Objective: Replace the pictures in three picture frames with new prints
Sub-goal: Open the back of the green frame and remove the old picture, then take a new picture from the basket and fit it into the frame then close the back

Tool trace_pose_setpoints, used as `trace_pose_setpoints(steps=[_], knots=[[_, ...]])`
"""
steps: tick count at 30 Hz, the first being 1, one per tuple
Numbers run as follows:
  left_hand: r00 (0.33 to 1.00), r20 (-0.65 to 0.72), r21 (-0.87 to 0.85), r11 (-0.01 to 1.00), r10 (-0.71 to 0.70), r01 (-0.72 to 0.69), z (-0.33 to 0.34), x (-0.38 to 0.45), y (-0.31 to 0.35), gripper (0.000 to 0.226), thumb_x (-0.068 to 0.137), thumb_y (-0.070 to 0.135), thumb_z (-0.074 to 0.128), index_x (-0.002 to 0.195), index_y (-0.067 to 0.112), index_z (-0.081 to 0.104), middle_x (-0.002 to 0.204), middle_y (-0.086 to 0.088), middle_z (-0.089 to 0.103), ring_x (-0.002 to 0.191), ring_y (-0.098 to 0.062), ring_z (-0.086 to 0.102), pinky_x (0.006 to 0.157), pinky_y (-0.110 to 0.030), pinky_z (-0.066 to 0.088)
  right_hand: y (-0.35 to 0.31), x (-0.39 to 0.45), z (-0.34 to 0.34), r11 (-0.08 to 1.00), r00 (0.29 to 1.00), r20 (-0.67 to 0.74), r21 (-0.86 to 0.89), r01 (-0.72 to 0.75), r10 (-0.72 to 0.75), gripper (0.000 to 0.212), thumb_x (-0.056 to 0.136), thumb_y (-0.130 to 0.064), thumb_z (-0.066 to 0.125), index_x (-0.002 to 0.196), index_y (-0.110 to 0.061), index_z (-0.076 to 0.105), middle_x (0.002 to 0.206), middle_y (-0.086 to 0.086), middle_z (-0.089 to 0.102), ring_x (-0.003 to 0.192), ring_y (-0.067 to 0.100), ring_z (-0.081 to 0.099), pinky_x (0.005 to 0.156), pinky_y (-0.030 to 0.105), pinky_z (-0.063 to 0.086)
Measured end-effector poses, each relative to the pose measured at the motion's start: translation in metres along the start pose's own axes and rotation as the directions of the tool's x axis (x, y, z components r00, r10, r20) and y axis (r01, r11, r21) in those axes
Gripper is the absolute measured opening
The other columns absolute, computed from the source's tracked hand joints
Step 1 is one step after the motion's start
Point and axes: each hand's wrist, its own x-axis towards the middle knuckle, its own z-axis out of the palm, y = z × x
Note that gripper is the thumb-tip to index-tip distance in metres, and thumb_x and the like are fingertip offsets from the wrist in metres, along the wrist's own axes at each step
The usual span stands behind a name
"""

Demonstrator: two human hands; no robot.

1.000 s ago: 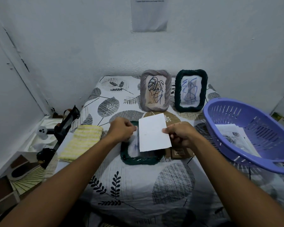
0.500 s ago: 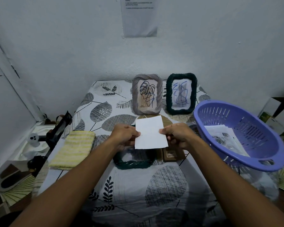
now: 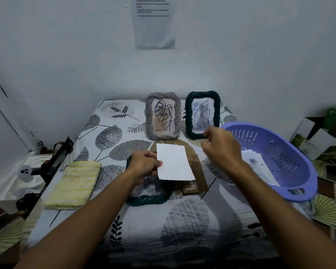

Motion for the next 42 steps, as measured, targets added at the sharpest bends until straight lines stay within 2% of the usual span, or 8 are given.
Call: trace_pose_setpoints(steps=[5,12,17,22,27,32,39,42], knots=[[0.999,0.030,0.029,0.999,0.020,-0.021,0.028,0.003,0.002,0.016,0.082,-0.011,0.064,0.093,-0.001,0.058,0.092,-0.017,0.066,0.073,-0.024,0.066,0.048,-0.028,0.057,0.043,0.012,-0.027,0.924,0.968,0.233,-0.383,0.004,0.093,0.052,0.087,-0.034,0.063,0.130,-0.009,0.046,0.123,0.019,0.054,0.110,0.038,0.052,0.075,0.039,0.041],[0.997,0.040,0.106,0.992,0.062,-0.066,0.078,0.010,0.001,0.018,0.080,-0.013,0.065,0.082,0.003,0.056,0.092,-0.018,0.065,0.072,-0.023,0.065,0.048,-0.030,0.056,0.060,0.007,-0.022,0.953,0.907,0.409,-0.300,0.034,0.097,0.057,0.080,-0.032,0.068,0.127,-0.012,0.044,0.114,0.017,0.059,0.098,0.035,0.058,0.075,0.041,0.050],[0.993,0.053,0.203,0.973,0.103,-0.112,0.108,0.015,-0.001,0.015,0.078,-0.011,0.067,0.081,0.002,0.060,0.087,-0.016,0.066,0.068,-0.022,0.066,0.050,-0.030,0.057,0.065,0.011,-0.022,0.975,0.937,0.343,-0.220,0.018,0.060,0.020,0.077,-0.017,0.063,0.090,-0.011,0.050,0.092,0.013,0.058,0.082,0.032,0.058,0.070,0.043,0.053],[0.990,0.041,0.313,0.939,0.136,-0.142,0.135,0.016,0.000,0.017,0.076,-0.006,0.068,0.070,0.008,0.061,0.077,-0.012,0.069,0.059,-0.021,0.066,0.052,-0.031,0.058,0.069,0.026,-0.045,0.983,0.956,0.285,-0.185,-0.019,0.072,0.032,0.078,-0.018,0.067,0.106,-0.004,0.062,0.104,0.017,0.065,0.087,0.030,0.060,0.073,0.039,0.052],[0.990,0.046,0.377,0.915,0.132,-0.140,0.160,0.018,-0.002,0.014,0.072,-0.003,0.069,0.069,0.009,0.063,0.074,-0.009,0.067,0.072,-0.026,0.068,0.065,-0.041,0.060,0.068,0.030,-0.050,0.987,0.954,0.286,-0.156,-0.042,0.085,0.040,0.080,-0.015,0.068,0.117,-0.002,0.061,0.118,0.017,0.063,0.084,0.024,0.054,0.074,0.038,0.053],[0.992,0.044,0.410,0.903,0.120,-0.128,0.178,0.019,-0.006,0.010,0.071,0.003,0.072,0.073,0.008,0.064,0.076,-0.009,0.067,0.073,-0.028,0.067,0.066,-0.038,0.059,0.068,0.025,-0.039,0.989,0.953,0.291,-0.138,-0.043,0.082,0.046,0.076,-0.016,0.068,0.119,-0.003,0.059,0.119,0.017,0.063,0.102,0.032,0.061,0.085,0.042,0.054],[0.988,0.068,0.465,0.872,0.137,-0.153,0.181,0.021,-0.005,0.008,0.073,0.010,0.067,0.080,0.006,0.066,0.082,-0.009,0.067,0.080,-0.026,0.064,0.064,-0.033,0.052,0.067,0.015,-0.020,0.988,0.940,0.336,-0.153,-0.009,0.060,0.023,0.074,-0.022,0.067,0.083,-0.012,0.049,0.088,0.012,0.056,0.084,0.033,0.057,0.062,0.032,0.040],[0.985,0.086,0.484,0.858,0.153,-0.175,0.180,0.020,0.000,0.004,0.076,0.008,0.059,0.075,0.005,0.062,0.084,-0.013,0.067,0.081,-0.029,0.063,0.062,-0.033,0.048,0.068,0.012,-0.014,0.989,0.937,0.345,-0.151,-0.002,0.054,0.025,0.074,-0.024,0.067,0.086,-0.012,0.049,0.089,0.012,0.056,0.084,0.032,0.057,0.062,0.032,0.038]])
